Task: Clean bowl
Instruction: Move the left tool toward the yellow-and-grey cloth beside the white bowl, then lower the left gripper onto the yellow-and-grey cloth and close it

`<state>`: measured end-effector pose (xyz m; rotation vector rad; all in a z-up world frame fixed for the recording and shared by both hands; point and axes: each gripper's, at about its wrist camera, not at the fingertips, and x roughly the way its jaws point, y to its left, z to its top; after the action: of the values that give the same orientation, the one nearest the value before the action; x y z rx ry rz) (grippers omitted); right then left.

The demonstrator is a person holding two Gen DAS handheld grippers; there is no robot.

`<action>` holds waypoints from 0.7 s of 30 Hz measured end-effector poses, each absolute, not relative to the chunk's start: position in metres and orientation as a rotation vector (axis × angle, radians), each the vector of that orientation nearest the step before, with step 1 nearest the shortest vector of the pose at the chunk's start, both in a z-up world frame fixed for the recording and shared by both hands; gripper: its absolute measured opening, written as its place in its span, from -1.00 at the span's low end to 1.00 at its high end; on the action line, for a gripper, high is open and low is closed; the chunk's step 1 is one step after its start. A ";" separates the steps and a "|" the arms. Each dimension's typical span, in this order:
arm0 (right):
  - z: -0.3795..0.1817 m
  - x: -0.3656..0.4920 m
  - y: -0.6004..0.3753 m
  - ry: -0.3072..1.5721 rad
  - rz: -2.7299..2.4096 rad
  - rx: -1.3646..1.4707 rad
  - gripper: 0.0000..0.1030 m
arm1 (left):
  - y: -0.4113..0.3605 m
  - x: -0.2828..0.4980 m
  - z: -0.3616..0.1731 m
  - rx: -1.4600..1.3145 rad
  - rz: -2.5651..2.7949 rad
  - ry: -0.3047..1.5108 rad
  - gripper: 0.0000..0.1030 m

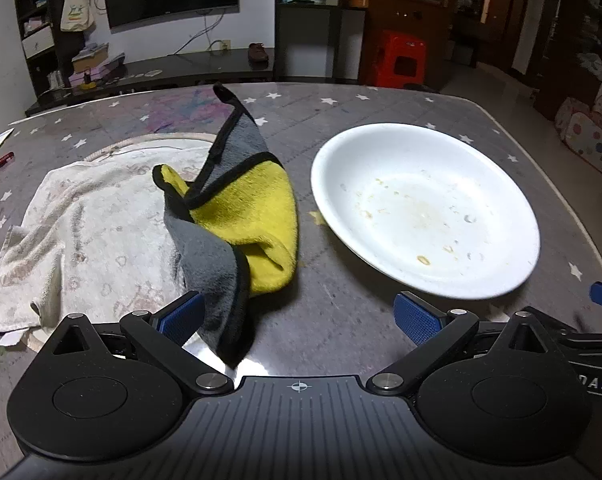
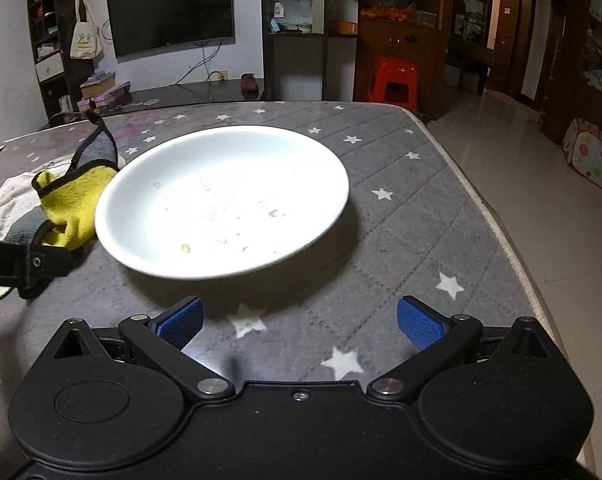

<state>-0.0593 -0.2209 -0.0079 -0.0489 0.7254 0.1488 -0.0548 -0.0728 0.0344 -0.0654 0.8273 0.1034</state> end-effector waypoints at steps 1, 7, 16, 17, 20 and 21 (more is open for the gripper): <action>-0.008 -0.058 -0.223 0.726 0.150 -0.051 1.00 | -0.072 -0.054 0.034 -0.066 0.107 0.827 0.98; -0.012 -0.050 -0.234 0.727 0.158 -0.065 1.00 | -0.066 -0.045 0.034 -0.064 0.133 0.827 0.98; -0.017 -0.038 -0.249 0.735 0.160 -0.075 1.00 | -0.055 -0.034 0.042 -0.058 0.172 0.809 0.98; -0.018 -0.036 -0.251 0.736 0.159 -0.075 1.00 | -0.055 -0.033 0.042 -0.056 0.176 0.807 0.98; -0.021 -0.032 -0.255 0.741 0.157 -0.076 1.00 | -0.053 -0.028 0.044 -0.051 0.184 0.803 0.98; -0.021 -0.031 -0.257 0.742 0.156 -0.076 1.00 | -0.052 -0.026 0.044 -0.049 0.188 0.800 0.98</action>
<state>-0.0307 -0.2568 -0.0214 -0.0758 0.7423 0.1558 -0.0259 -0.0523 0.0442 -0.0495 0.8002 0.1881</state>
